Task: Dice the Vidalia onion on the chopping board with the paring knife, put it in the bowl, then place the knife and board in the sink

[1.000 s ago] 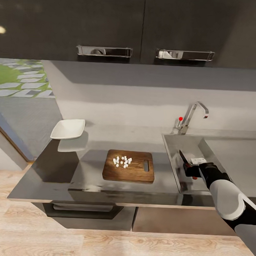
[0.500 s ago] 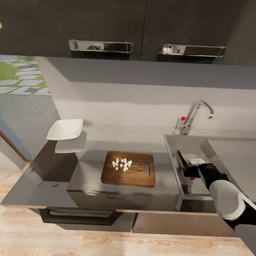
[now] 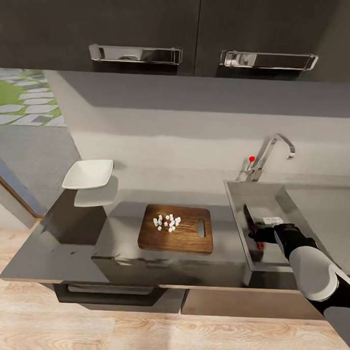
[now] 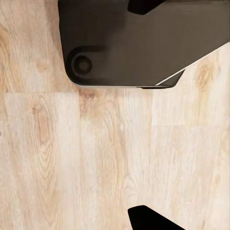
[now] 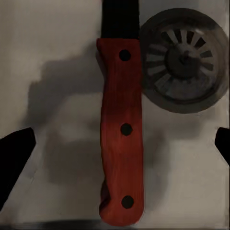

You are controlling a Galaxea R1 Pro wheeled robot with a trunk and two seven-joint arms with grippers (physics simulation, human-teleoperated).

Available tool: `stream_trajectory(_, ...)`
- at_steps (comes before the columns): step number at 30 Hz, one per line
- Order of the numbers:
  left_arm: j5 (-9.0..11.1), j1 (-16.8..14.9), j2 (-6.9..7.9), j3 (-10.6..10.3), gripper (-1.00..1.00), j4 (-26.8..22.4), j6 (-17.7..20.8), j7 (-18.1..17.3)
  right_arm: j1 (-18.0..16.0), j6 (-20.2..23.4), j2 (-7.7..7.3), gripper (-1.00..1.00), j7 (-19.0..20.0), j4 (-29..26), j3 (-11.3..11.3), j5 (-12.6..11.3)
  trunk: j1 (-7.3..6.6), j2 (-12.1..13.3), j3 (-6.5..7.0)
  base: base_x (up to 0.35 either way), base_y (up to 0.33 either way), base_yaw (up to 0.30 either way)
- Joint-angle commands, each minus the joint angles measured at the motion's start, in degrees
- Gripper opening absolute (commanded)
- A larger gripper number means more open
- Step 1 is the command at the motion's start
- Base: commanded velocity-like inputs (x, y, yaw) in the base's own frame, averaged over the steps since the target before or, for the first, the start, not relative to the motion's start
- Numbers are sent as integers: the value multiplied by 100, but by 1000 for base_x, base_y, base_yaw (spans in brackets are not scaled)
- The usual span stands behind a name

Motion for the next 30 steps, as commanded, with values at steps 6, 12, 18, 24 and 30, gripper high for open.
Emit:
stream_trajectory(6,57,0,2,-49,100,-9,-14,24,-5,14,-62,100,65,-39,-46,-70,3,-11,-44,0,0,0)
stream_trajectory(12,57,0,-3,-49,100,-10,-18,24,-5,-15,-161,100,319,-354,-47,-137,3,-11,-75,0,0,0)
stream_trajectory(18,57,0,-7,-49,100,-6,-16,21,-5,21,-157,100,1790,-1535,-42,-129,3,-11,-80,0,0,0)
stream_trajectory(24,57,0,-8,-49,100,-7,-19,15,-5,35,-140,100,2392,-2183,-37,-127,3,-11,-80,-32,0,0)
stream_trajectory(30,57,0,-7,-56,100,-5,-23,15,-5,207,-111,100,2775,-2670,-29,-124,3,-11,-80,-278,0,0)
